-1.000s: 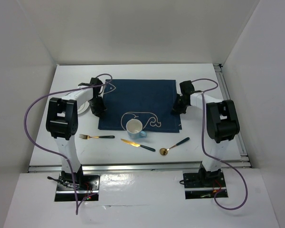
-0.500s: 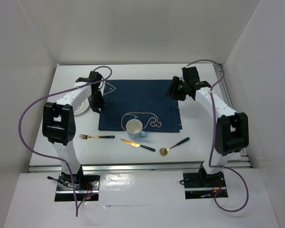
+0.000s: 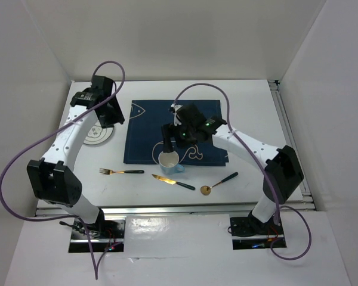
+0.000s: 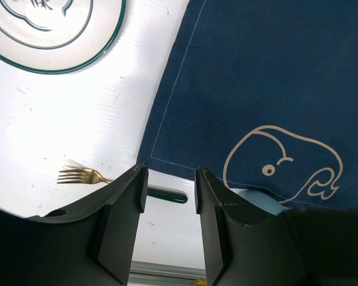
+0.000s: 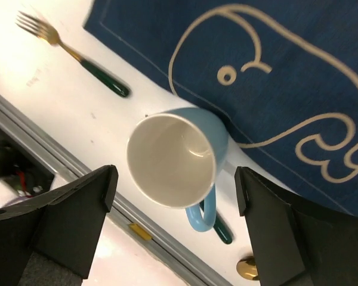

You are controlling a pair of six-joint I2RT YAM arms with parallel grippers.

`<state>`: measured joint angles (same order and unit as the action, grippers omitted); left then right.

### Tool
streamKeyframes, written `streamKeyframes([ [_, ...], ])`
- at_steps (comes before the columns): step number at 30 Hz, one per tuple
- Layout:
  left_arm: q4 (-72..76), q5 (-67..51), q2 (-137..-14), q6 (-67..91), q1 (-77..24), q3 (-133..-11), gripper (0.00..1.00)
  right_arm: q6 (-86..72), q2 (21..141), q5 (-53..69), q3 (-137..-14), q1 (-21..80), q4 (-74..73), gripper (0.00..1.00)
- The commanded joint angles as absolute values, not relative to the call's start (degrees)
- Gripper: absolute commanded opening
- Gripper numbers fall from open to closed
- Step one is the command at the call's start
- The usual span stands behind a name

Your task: Set the dinner table for one person

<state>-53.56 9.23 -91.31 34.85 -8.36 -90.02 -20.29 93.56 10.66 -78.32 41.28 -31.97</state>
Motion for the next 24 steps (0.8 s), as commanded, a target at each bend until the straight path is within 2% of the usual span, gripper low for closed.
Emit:
streamKeyframes([
  [1, -54.6, 10.7, -88.6, 35.4, -8.3, -90.2, 0.54, -18.6, 95.3, 4.9, -79.1, 44.3, -34.3, 0.92],
  [8, -55.1, 10.1, -88.1, 35.4, -8.3, -87.7, 0.54, -19.8, 98.9, 1.1, -78.6, 44.9, -33.7, 0.73],
  [18, -54.6, 10.1, -88.1, 34.9, -7.8, -87.2, 0.53, -19.8, 100.5, 1.6, -76.1, 44.9, -32.1, 0.48],
  [19, -54.6, 10.1, -88.1, 34.9, -7.8, -87.2, 0.53, -19.8, 100.5, 1.6, -76.1, 45.4, -32.1, 0.39],
  [22, -54.6, 10.1, -88.1, 34.9, -7.8, -87.2, 0.53, -19.8, 100.5, 1.1, -76.1, 45.4, -32.1, 0.28],
  [24, -54.6, 10.1, -88.1, 34.9, -7.8, -87.2, 0.53, -19.3, 100.5, 1.1, -77.4, 45.4, -33.5, 0.17],
])
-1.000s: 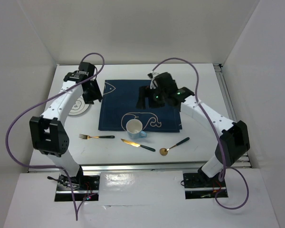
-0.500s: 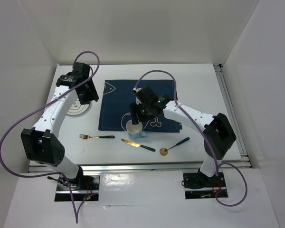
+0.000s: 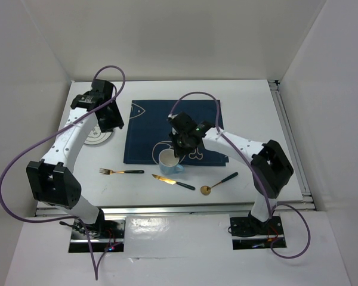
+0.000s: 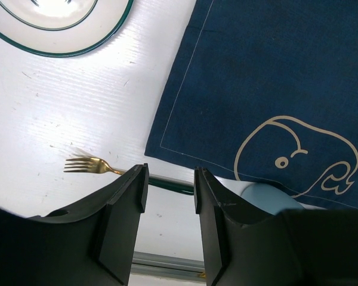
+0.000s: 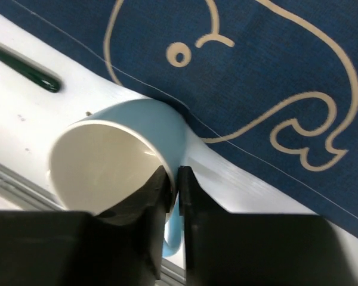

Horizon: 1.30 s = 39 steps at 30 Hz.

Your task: Set the dinner table for one person

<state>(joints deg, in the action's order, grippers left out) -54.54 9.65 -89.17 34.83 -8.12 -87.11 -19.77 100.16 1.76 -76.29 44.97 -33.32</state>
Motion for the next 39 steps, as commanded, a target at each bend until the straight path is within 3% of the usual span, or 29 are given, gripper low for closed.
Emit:
streamKeyframes([
  [1, -54.6, 10.1, -88.1, 34.9, -7.8, -87.2, 0.53, -19.2, 100.5, 0.4, -78.6, 45.4, -34.0, 0.13],
  [2, -54.1, 10.1, -88.1, 34.9, -7.8, -87.2, 0.53, -19.2, 100.5, -0.3, -79.3, 45.4, -34.0, 0.02],
  [3, -54.1, 10.1, -88.1, 34.9, -7.8, -87.2, 0.53, -19.2, 100.5, -0.9, -80.0, 45.4, -35.4, 0.00],
  [13, -54.7, 9.1, -88.1, 34.4, -7.3, -88.4, 0.53, -18.7, 100.6, -7.3, -96.8, 41.5, -44.7, 0.00],
  [24, -54.7, 8.5, -88.1, 34.4, -7.3, -88.9, 0.53, -21.0, 116.9, -11.7, -118.1, 20.9, -50.1, 0.00],
  [32, -54.7, 9.1, -90.3, 34.4, -6.8, -88.9, 0.53, -21.5, 127.2, -13.0, -130.1, 13.8, -50.6, 0.00],
  [39, -55.2, 9.1, -92.2, 34.9, -6.8, -90.7, 0.53, -21.5, 132.1, -9.8, -132.9, 9.9, -49.0, 0.00],
])
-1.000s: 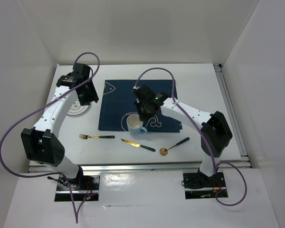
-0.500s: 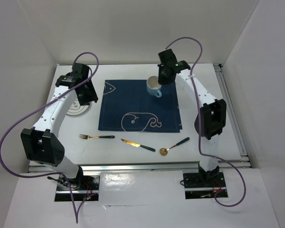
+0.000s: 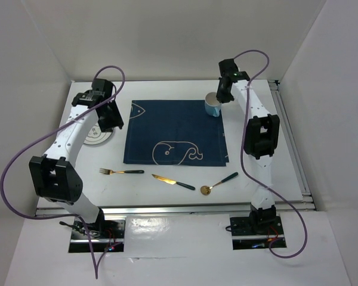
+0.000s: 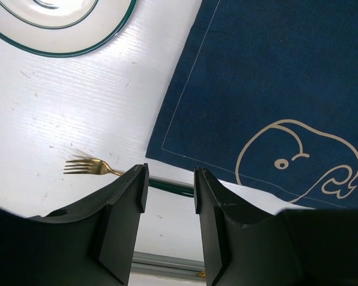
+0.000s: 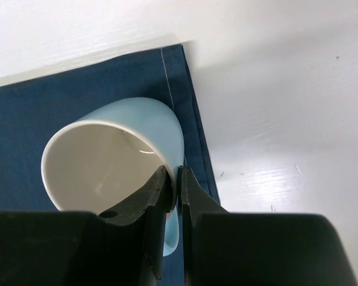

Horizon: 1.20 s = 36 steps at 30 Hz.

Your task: Set the dinner table for one person

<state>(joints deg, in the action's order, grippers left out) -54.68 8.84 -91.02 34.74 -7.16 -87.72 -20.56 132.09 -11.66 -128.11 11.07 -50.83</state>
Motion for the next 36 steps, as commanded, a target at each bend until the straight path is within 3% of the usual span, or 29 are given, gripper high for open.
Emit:
streamKeyframes([
  [1, -55.2, 9.1, -92.8, 34.9, -6.8, -91.2, 0.53, -21.5, 132.6, -9.8, -133.5, 9.9, -49.0, 0.00],
  [7, -55.7, 9.1, -94.5, 35.4, -6.2, -91.2, 0.54, -21.5, 135.0, -7.1, -134.0, 9.9, -47.9, 0.00],
  [8, -55.7, 9.1, -94.5, 35.9, -6.2, -91.2, 0.64, -21.5, 135.5, -7.1, -134.0, 9.9, -47.9, 0.00],
  [9, -55.7, 9.1, -94.5, 35.9, -5.6, -91.2, 0.66, -21.5, 135.5, -6.5, -134.0, 9.9, -47.9, 0.05],
  [11, -55.7, 9.1, -95.1, 36.6, -5.1, -91.2, 0.74, -21.5, 135.5, -6.0, -134.0, 9.9, -47.9, 0.20],
  [12, -55.7, 9.1, -95.1, 36.6, -4.3, -91.2, 0.80, -21.5, 134.7, -6.0, -133.4, 9.9, -47.3, 0.42],
  [16, -55.7, 7.7, -95.1, 38.2, -1.8, -88.8, 0.89, -21.0, 132.1, -4.6, -132.7, 9.9, -46.7, 0.86],
  [19, -54.4, 4.7, -95.1, 39.0, 1.8, -86.3, 0.90, -21.0, 130.0, -4.0, -132.7, 9.9, -46.7, 0.97],
  [27, -45.3, -4.6, -94.5, 45.4, 17.0, -73.6, 0.90, -21.0, 120.1, -2.5, -123.9, 8.8, -44.8, 1.00],
  [36, -32.4, -7.4, -100.6, 50.2, 23.5, -70.0, 0.82, -20.9, 104.2, 2.5, -106.1, 7.1, -40.1, 1.00],
])
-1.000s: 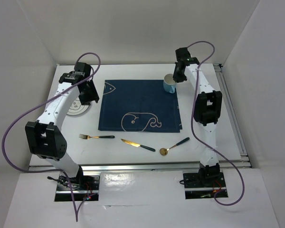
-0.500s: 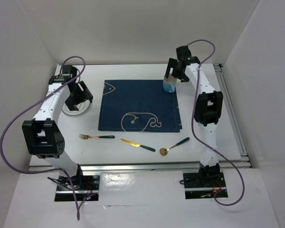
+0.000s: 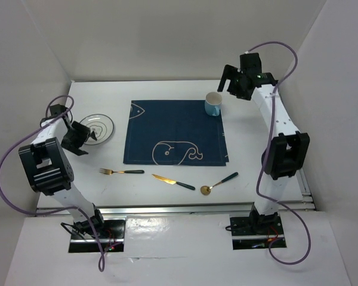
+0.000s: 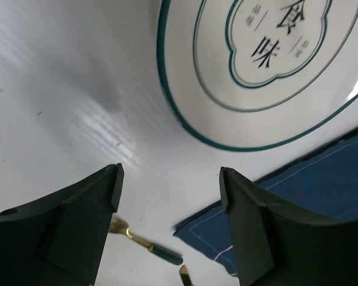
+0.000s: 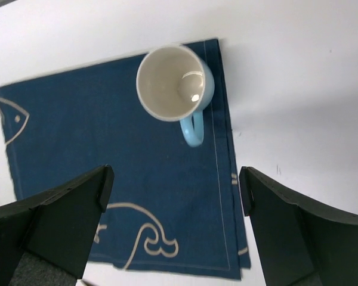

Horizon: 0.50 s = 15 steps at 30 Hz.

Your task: Set the dinner table for one person

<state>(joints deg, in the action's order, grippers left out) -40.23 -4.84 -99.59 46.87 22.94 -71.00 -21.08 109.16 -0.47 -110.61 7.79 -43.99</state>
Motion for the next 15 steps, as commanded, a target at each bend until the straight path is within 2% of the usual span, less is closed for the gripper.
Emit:
streamKeyframes([
  [1, -30.7, -7.4, -101.3, 50.2, 23.6, -69.4, 0.82, -20.9, 102.8, 3.8, -104.4, 6.6, -39.6, 1.00],
  [6, -29.0, -7.6, -108.2, 52.1, 23.6, -72.4, 0.81, -21.4, 94.7, 4.8, -97.6, 5.4, -39.5, 1.00],
  [10, -27.2, -6.5, -110.0, 52.7, 23.6, -71.9, 0.73, -20.8, 90.7, 4.8, -95.4, 3.5, -40.7, 1.00],
  [13, -26.5, -5.4, -110.0, 52.7, 23.6, -72.5, 0.47, -20.3, 89.0, 4.1, -94.2, 3.5, -41.7, 1.00],
  [14, -27.1, -5.4, -110.0, 52.7, 23.6, -72.5, 0.23, -20.3, 88.2, 3.6, -93.6, 3.0, -42.4, 1.00],
  [15, -27.9, -5.4, -110.0, 52.7, 23.6, -73.8, 0.11, -20.3, 87.5, 3.6, -93.0, 3.0, -42.5, 1.00],
])
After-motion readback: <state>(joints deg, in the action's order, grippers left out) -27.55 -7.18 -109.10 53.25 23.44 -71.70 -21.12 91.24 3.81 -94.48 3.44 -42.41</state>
